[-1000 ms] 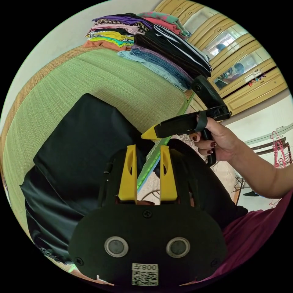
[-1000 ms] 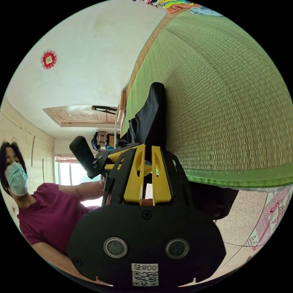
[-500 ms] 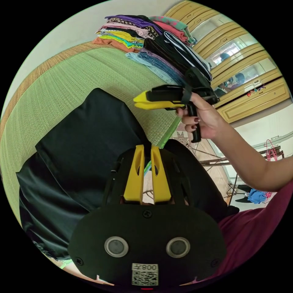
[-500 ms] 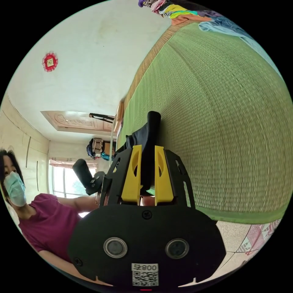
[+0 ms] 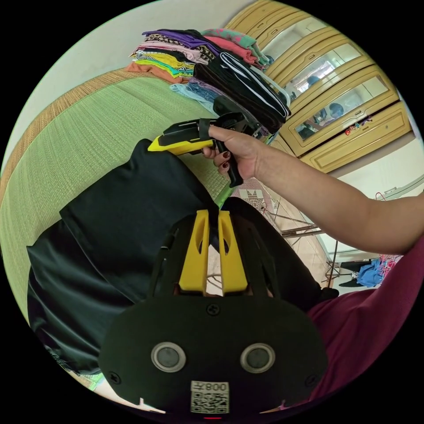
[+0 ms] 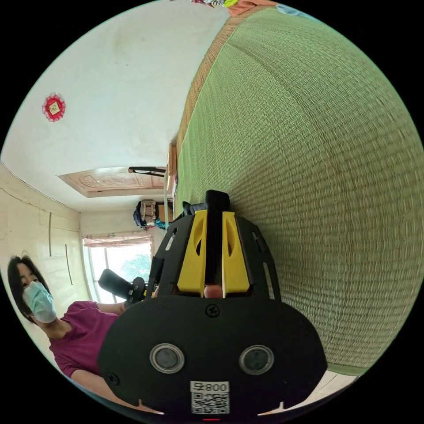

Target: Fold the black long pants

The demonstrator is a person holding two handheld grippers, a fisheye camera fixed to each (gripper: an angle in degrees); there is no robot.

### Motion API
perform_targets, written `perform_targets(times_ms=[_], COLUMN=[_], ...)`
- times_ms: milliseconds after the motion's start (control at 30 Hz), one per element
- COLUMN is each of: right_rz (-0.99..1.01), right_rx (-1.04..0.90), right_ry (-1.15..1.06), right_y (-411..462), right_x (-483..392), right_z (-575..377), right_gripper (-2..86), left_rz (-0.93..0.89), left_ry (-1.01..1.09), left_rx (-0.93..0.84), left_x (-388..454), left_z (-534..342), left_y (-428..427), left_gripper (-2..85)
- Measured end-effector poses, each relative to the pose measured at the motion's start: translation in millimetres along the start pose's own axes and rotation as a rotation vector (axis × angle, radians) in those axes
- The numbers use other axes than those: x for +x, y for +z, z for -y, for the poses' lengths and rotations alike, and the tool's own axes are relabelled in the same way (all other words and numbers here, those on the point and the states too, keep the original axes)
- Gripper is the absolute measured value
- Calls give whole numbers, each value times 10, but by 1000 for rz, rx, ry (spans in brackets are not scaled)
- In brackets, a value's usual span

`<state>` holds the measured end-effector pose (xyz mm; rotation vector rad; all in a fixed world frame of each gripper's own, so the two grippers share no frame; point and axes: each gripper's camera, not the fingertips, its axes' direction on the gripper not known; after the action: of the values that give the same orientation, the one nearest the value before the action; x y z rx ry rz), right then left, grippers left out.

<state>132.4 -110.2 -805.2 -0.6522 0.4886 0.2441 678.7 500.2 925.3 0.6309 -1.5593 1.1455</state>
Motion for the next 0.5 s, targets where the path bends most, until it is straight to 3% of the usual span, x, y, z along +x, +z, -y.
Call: perform_targets(times_ms=[500], right_rz=[-60], right_rx=[136], right_ry=[10], right_y=[-268], right_x=[-689], right_z=[-264], right_gripper=[17], left_rz=[-111], left_ry=[74], left_rx=[92], left_x=[-357], left_z=[-644], left_y=[-805], left_gripper=[31])
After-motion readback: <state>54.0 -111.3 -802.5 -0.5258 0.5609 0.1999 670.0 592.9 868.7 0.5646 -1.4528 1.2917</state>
